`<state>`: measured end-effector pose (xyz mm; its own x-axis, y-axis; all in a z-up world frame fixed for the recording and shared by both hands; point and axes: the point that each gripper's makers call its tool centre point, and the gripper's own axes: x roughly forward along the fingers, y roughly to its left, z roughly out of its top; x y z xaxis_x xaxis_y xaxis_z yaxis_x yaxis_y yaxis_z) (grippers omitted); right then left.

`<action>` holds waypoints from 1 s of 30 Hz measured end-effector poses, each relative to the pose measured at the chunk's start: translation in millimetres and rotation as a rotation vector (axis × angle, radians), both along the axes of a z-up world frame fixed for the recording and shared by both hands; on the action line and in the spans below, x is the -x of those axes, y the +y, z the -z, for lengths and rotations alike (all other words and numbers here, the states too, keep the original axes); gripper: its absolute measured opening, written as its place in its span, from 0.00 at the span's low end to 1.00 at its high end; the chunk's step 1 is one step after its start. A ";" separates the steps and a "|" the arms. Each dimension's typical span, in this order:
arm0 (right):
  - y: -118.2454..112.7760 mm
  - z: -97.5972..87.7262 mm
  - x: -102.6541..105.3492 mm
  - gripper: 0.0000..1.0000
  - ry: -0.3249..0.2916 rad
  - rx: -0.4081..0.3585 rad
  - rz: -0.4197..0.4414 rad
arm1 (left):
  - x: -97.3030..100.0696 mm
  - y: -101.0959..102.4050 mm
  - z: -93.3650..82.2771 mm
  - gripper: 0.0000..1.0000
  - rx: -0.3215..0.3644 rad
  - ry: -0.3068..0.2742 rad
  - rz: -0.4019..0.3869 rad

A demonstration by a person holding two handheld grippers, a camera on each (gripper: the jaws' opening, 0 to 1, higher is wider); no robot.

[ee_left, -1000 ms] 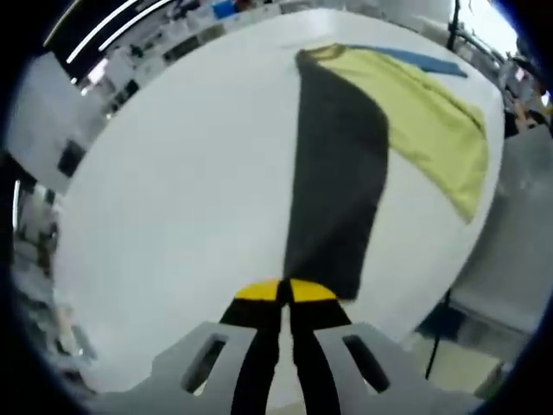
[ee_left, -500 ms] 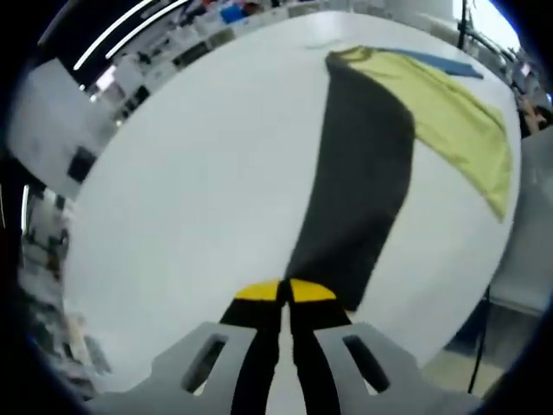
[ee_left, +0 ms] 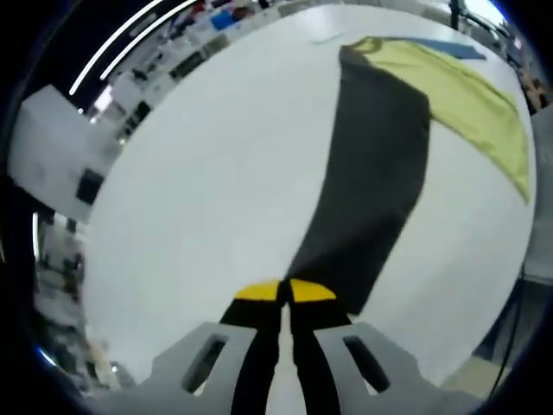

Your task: Fold the garment on the visible template until the final outline fits inside the template.

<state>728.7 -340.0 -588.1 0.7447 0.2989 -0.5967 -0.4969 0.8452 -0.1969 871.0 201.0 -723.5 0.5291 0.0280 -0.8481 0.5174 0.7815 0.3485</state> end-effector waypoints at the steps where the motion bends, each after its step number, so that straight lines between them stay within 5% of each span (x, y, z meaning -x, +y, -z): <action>1: 3.6 -0.8 -0.9 1.00 -0.003 -0.005 0.006 | -2.4 2.0 -0.2 0.00 0.004 -0.002 0.001; 6: 16.9 0.9 0.5 1.00 -0.001 0.004 0.013 | -12.7 15.5 0.7 0.00 -0.004 -0.001 0.016; 9: 22.0 1.0 3.3 1.00 -0.002 0.004 0.025 | -19.5 25.9 1.6 0.00 -0.065 -0.001 0.052; 23: 34.9 2.8 17.9 1.00 -0.006 0.011 0.100 | -44.7 36.4 16.1 0.00 -0.059 0.041 0.101; 30: 41.7 1.7 19.7 1.00 -0.012 0.009 0.120 | -42.3 39.5 26.4 0.00 -0.046 0.110 0.101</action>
<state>709.0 -298.2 -589.8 0.7816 0.2022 -0.5901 -0.3902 0.8965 -0.2096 913.4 240.6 -749.9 0.4351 0.0198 -0.9002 0.6294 0.7083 0.3198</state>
